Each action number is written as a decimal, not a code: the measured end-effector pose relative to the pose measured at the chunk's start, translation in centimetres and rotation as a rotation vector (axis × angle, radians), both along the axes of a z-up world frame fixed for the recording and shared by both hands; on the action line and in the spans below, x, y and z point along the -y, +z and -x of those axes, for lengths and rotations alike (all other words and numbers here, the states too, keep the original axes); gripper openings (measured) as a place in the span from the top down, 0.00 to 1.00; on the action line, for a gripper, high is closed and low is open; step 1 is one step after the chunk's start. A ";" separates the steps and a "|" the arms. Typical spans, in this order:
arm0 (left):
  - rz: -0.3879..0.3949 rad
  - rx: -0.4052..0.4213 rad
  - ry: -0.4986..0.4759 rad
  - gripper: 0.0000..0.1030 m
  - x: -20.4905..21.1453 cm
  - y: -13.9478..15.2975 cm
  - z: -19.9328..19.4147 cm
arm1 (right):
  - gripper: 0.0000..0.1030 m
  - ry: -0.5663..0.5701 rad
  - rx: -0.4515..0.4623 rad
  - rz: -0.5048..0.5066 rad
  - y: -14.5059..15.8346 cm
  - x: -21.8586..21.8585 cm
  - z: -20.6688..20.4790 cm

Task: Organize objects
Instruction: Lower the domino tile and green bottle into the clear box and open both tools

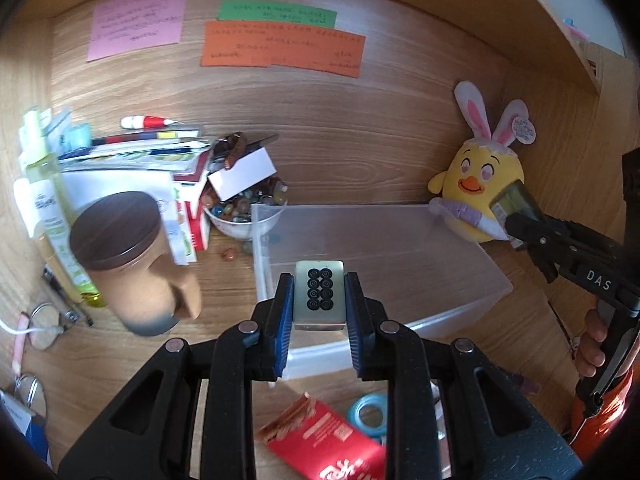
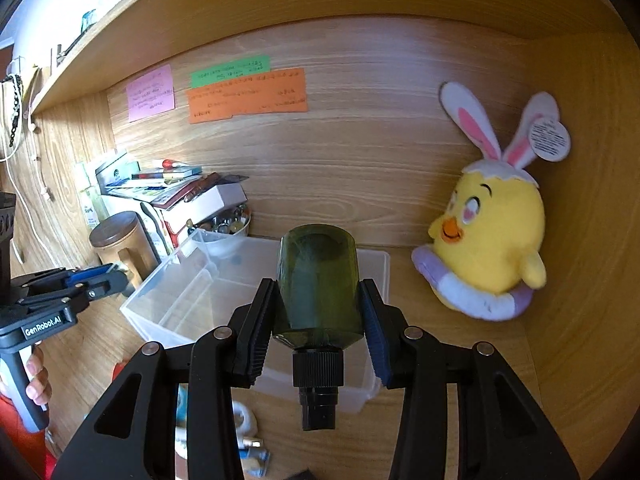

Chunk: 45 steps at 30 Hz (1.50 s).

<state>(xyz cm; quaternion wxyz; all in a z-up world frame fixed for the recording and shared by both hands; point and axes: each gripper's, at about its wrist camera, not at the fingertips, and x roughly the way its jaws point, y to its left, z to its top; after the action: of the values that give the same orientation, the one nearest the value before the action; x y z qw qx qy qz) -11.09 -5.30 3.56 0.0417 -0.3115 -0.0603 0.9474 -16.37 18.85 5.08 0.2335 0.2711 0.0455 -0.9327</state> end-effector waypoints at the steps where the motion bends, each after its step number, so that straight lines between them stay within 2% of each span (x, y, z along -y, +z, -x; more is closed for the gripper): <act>1: 0.006 0.006 -0.001 0.77 -0.2 0.0 0.4 | 0.63 0.003 0.006 0.000 0.0 0.1 0.3; 8: 0.027 0.064 -0.031 0.77 -1.2 -1.0 3.4 | 0.63 0.016 0.057 -0.041 -1.1 1.9 3.0; 24: 0.090 0.206 -0.089 0.77 -2.7 -4.2 8.2 | 0.63 0.088 0.207 -0.221 -6.4 6.0 7.0; 34: 0.114 0.213 -0.111 0.77 -3.0 -4.7 8.8 | 0.63 0.118 0.258 -0.258 -8.3 7.0 8.0; 41: 0.102 0.213 -0.115 0.76 -2.9 -4.5 8.5 | 0.63 0.137 0.273 -0.268 -8.7 7.6 7.9; 45: 0.087 0.197 -0.114 0.69 -2.7 -3.8 7.9 | 0.63 0.149 0.272 -0.270 -8.4 7.6 7.5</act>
<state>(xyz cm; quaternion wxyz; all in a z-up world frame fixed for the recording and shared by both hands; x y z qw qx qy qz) -18.99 -2.63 -0.24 0.0757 -0.4075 -0.0049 0.9101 -23.91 11.23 -3.36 0.2675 0.4194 0.1581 -0.8530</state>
